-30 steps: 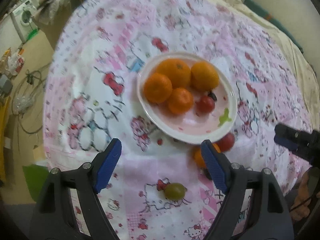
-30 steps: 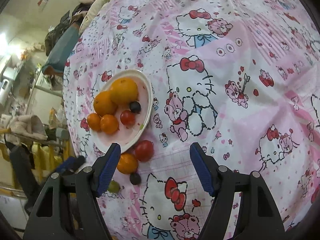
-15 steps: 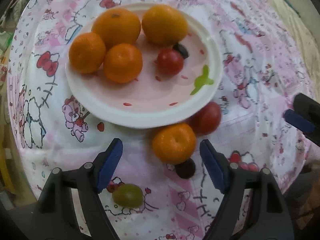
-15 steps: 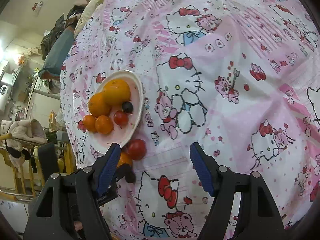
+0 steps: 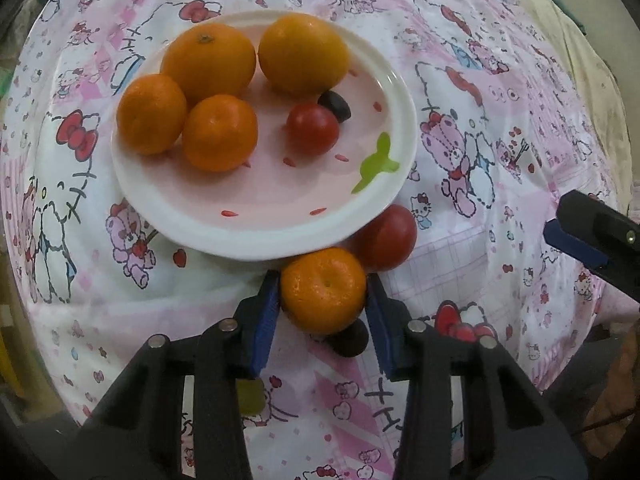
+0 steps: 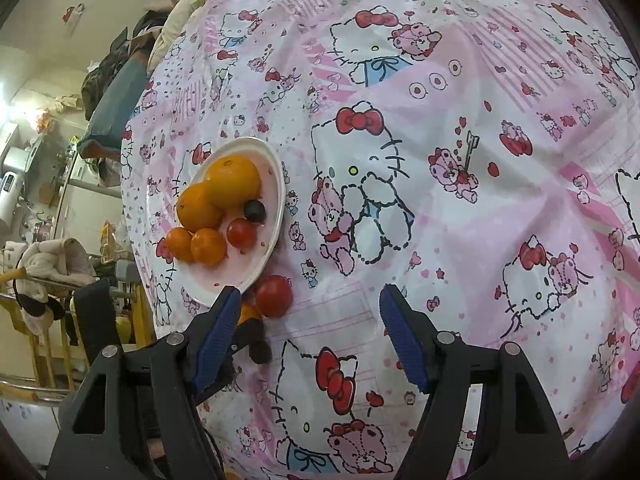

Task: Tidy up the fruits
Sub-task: 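Grasp a dark plum with the right gripper while the left lifts its tangerine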

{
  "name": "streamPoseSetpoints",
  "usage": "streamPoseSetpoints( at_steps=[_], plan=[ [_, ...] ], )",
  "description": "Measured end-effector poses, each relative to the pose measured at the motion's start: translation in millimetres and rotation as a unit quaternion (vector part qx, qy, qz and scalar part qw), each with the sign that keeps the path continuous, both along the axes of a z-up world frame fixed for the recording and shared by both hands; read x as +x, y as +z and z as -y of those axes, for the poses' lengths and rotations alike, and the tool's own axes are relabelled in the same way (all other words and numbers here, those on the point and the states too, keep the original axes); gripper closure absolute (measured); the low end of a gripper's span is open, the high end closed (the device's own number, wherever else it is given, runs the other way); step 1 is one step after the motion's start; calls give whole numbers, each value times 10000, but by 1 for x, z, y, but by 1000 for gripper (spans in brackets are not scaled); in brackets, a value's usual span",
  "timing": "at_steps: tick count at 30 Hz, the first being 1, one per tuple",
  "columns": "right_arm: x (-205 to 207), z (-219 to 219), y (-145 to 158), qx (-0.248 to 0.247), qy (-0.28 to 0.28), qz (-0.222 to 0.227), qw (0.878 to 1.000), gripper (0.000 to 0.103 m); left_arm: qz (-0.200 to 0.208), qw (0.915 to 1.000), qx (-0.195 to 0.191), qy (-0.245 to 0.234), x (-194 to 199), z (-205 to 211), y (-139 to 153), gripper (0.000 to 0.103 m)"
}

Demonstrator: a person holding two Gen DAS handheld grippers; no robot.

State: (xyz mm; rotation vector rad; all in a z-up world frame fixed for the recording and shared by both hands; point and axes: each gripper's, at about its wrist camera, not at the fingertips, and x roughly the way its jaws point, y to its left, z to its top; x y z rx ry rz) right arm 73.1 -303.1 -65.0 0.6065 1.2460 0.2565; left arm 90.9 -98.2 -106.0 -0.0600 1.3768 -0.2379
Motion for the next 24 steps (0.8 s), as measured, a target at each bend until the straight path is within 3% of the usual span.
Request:
streamPoseSetpoints(
  at_steps=[10, 18, 24],
  plan=[
    [1, -7, -5, -110, 68, -44, 9999, 29, 211, 9994, -244, 156, -9, -23, 24, 66],
    [2, -41, -12, -196, 739, -82, 9970, 29, 594, 9925, -475, 953, -14, -77, 56, 66],
    [-6, -101, -29, -473, 1819, -179, 9820, 49, 942, 9881, -317, 1176, -23, -107, 74, 66]
  ],
)
